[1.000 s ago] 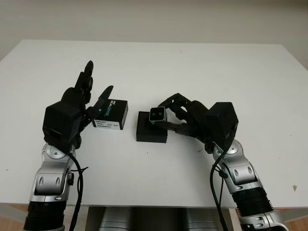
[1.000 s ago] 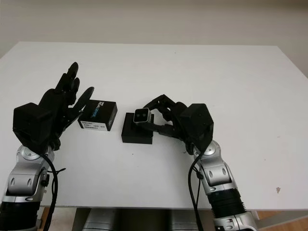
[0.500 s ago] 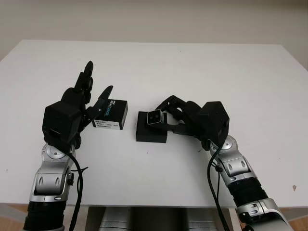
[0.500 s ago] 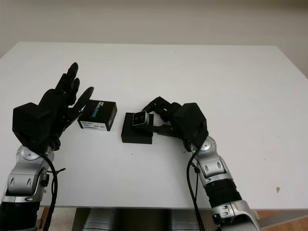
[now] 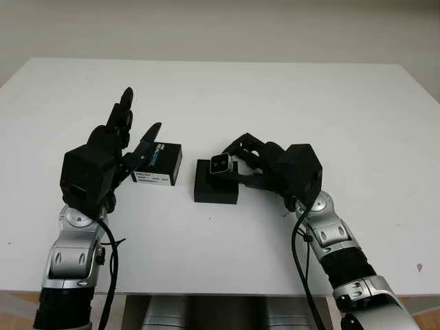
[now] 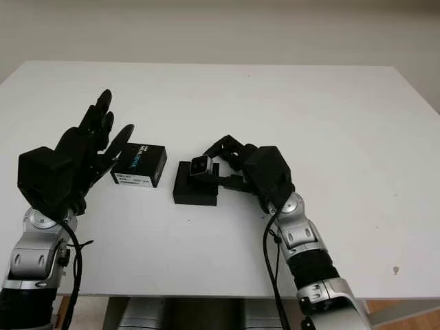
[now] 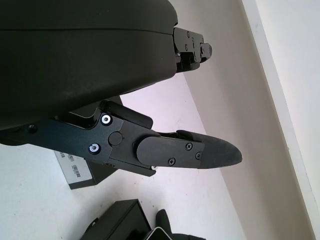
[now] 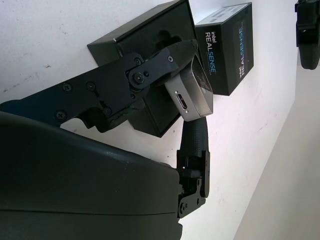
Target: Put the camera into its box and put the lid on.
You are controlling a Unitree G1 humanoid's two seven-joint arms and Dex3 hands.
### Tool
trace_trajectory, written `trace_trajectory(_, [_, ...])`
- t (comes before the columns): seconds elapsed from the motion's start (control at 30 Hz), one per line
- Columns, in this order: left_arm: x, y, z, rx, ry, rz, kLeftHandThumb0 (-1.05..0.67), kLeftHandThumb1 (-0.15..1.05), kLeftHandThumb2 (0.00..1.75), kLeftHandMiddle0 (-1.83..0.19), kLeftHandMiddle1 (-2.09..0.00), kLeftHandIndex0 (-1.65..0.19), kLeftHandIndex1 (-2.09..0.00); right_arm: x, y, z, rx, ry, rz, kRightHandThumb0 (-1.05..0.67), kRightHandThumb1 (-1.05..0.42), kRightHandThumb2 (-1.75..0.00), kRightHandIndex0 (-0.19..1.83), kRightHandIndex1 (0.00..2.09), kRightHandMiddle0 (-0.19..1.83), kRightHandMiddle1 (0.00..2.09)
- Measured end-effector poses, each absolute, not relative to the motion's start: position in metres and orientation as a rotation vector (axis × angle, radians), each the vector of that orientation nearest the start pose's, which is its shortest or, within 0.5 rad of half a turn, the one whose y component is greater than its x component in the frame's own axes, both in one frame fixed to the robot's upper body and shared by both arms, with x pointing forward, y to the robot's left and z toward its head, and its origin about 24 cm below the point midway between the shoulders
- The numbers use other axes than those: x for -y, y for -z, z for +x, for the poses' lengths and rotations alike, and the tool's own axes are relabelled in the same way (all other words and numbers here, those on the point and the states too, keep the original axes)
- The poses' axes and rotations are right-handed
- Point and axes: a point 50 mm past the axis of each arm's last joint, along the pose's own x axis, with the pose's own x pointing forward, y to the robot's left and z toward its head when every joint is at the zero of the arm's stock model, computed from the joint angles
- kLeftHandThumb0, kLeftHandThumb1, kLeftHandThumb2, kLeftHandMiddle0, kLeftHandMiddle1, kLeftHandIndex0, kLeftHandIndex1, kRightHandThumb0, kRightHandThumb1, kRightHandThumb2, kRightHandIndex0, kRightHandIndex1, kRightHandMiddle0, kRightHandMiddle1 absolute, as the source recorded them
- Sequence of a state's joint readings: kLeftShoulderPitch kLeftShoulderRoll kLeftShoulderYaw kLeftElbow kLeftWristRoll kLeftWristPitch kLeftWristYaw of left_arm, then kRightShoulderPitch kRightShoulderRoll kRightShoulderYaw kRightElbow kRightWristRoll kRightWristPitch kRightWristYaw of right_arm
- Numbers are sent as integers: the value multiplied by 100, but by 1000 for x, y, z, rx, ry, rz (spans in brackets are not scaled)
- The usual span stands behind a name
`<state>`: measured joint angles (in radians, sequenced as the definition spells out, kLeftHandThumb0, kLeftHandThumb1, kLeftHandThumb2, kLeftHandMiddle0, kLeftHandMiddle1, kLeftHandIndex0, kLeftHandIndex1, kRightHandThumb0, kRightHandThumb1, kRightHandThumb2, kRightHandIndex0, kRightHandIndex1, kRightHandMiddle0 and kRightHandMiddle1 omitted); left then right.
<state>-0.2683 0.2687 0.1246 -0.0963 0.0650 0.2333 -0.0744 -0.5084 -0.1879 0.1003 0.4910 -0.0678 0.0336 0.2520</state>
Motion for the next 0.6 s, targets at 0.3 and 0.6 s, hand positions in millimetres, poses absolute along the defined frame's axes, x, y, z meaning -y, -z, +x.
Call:
trace_trajectory(0.3, [-207,-128,297,133,-42,304,-74,105,28,1,-5,3,-5,131,-68,340,-82,-404,-292,-46,-92,-5,17,6,33,179])
trace_trajectory(0.6, [-208,-129,297,133,-48,318,-75,105,29,0,-6,2,-5,129,-68,334,-94,-417,-285,-47,-92,-5,17,6,31,178])
